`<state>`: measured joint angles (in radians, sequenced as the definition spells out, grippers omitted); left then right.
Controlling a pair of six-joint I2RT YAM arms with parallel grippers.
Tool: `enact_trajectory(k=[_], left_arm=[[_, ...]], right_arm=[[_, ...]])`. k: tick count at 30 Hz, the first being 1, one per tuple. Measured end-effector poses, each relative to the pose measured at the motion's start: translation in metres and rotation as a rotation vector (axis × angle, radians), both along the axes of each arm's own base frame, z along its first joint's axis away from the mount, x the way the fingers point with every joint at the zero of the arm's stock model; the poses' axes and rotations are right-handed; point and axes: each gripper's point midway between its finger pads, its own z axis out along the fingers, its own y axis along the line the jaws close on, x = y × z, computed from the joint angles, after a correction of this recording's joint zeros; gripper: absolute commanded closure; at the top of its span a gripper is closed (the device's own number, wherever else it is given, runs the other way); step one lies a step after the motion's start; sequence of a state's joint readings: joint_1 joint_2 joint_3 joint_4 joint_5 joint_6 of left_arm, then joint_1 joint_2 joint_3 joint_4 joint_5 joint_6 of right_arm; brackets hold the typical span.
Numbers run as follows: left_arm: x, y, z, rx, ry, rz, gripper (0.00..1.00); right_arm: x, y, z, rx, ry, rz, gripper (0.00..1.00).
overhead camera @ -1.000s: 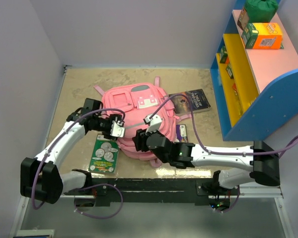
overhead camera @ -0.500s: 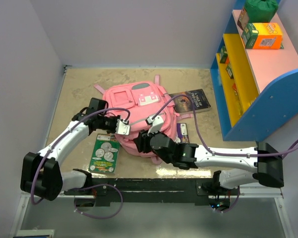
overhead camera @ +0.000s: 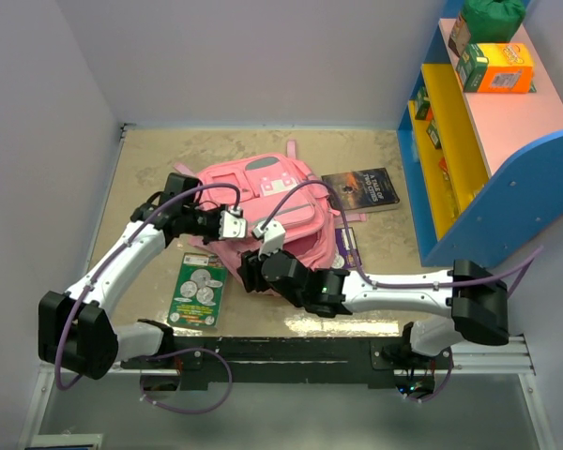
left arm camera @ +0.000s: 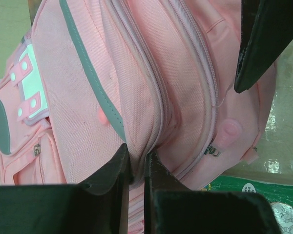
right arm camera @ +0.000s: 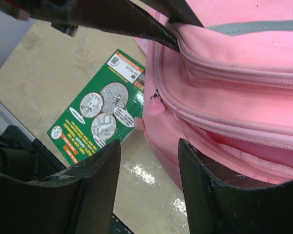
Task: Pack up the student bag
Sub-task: Zip the student bag at the center of the board.
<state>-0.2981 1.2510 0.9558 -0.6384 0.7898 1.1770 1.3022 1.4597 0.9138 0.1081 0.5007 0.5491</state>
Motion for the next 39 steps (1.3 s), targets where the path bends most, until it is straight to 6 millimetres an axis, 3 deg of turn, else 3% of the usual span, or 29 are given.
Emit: enact_trajectory(k=[7, 16, 24, 31, 39], left_arm=[[-0.003, -0.003, 0.000, -0.003, 0.019, 0.002, 1.00], [-0.004, -0.003, -0.001, 0.001, 0.028, 0.008, 1.00], [-0.005, -0.004, -0.001, 0.002, 0.030, 0.006, 1.00], [-0.005, -0.004, 0.000, 0.001, 0.026, 0.005, 1.00], [-0.006, -0.004, 0.000, 0.001, 0.028, 0.003, 1.00]], right_arm=[[0.011, 0.008, 0.014, 0.044, -0.010, -0.069, 0.44], [0.018, 0.022, 0.007, 0.061, 0.031, -0.137, 0.52], [0.020, 0.018, 0.003, 0.056, 0.060, -0.185, 0.57], [0.019, 0.015, 0.001, 0.077, 0.105, -0.228, 0.49], [0.024, 0.006, -0.006, 0.123, 0.144, -0.274, 0.54]])
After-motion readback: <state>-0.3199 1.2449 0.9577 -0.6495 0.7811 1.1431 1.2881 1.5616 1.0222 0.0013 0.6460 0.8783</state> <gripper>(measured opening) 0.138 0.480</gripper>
